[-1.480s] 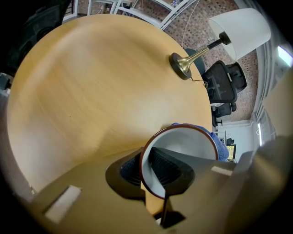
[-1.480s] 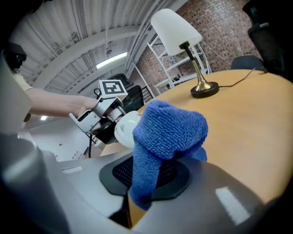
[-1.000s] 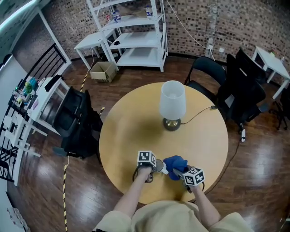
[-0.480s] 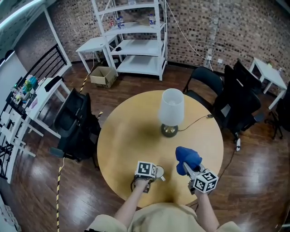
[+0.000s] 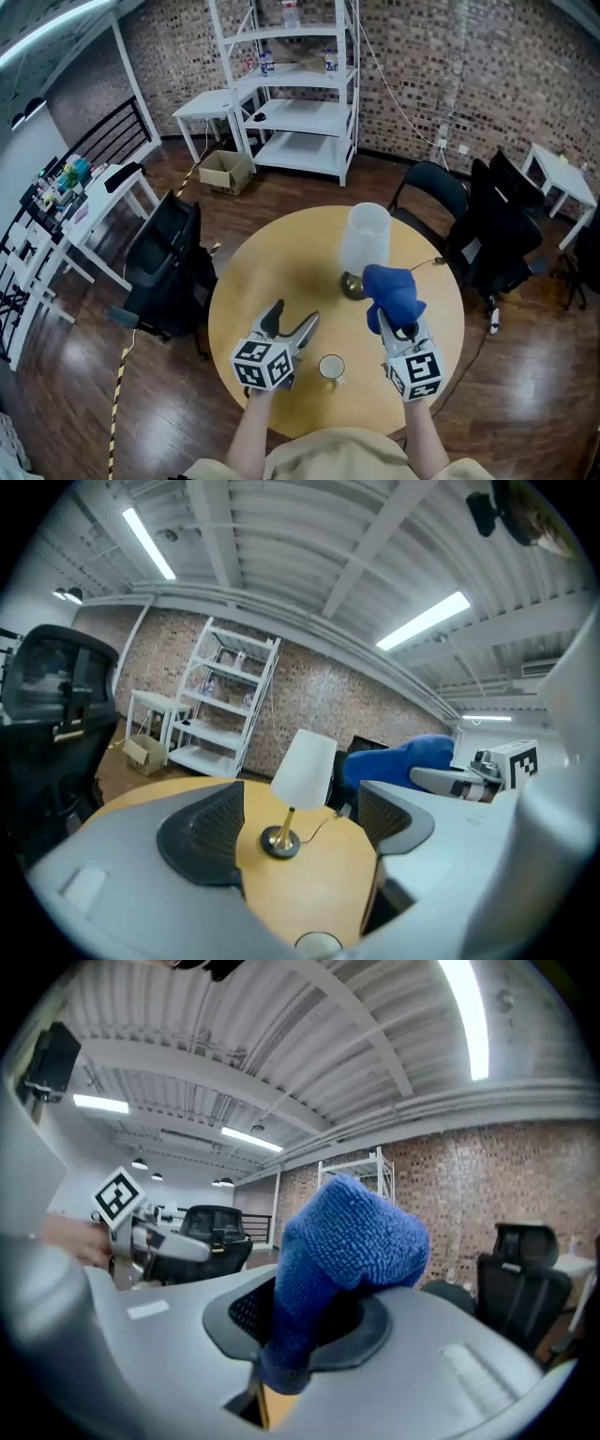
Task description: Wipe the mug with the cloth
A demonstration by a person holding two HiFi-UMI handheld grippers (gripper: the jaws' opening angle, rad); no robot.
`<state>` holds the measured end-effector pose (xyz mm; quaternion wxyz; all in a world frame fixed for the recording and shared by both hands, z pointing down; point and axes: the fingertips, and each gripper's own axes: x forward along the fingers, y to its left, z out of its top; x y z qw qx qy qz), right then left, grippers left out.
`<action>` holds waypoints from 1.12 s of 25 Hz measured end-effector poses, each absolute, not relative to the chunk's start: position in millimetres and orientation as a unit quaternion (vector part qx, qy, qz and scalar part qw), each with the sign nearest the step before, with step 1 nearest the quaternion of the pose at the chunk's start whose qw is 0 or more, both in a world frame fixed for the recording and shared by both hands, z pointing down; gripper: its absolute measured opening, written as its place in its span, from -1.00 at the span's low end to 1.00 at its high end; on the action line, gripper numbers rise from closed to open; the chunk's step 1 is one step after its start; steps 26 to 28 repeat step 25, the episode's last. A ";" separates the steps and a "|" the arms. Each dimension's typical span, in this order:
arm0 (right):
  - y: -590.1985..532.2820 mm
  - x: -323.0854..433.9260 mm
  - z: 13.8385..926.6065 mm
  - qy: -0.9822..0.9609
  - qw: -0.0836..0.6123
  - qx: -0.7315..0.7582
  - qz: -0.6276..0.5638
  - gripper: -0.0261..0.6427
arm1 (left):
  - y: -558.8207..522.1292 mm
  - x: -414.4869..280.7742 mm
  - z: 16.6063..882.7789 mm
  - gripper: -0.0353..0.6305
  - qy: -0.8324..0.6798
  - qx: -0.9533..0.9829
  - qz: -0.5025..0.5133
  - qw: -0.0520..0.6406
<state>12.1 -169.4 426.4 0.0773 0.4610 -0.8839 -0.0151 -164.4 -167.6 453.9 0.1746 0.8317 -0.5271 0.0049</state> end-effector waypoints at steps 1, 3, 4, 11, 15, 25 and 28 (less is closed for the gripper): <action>-169.5 11.1 419.8 -0.878 0.082 0.471 -0.030 -0.71 | -165.3 -167.5 439.2 0.18 -0.533 0.833 -0.001 0.149; -168.3 13.0 410.7 -0.871 0.069 0.486 -0.028 -0.71 | -159.7 -174.4 419.4 0.18 -0.562 0.823 0.012 0.087; -167.7 15.2 407.3 -0.869 0.057 0.491 -0.019 -0.71 | -157.1 -177.4 414.0 0.18 -0.578 0.814 0.023 0.058; -160.5 23.2 399.1 -0.865 0.022 0.501 0.007 -0.71 | -144.9 -178.7 406.3 0.18 -0.618 0.786 0.023 0.013; -155.4 20.1 399.5 -0.868 0.024 0.497 0.011 -0.72 | -141.5 -179.1 401.2 0.18 -0.623 0.782 0.020 0.004; -150.3 10.1 395.8 -0.871 0.026 0.490 0.014 -0.72 | -135.6 -186.1 395.8 0.18 -0.627 0.779 0.013 -0.002; -150.3 10.1 395.8 -0.871 0.026 0.490 0.014 -0.72 | -135.6 -186.1 395.8 0.18 -0.627 0.779 0.013 -0.002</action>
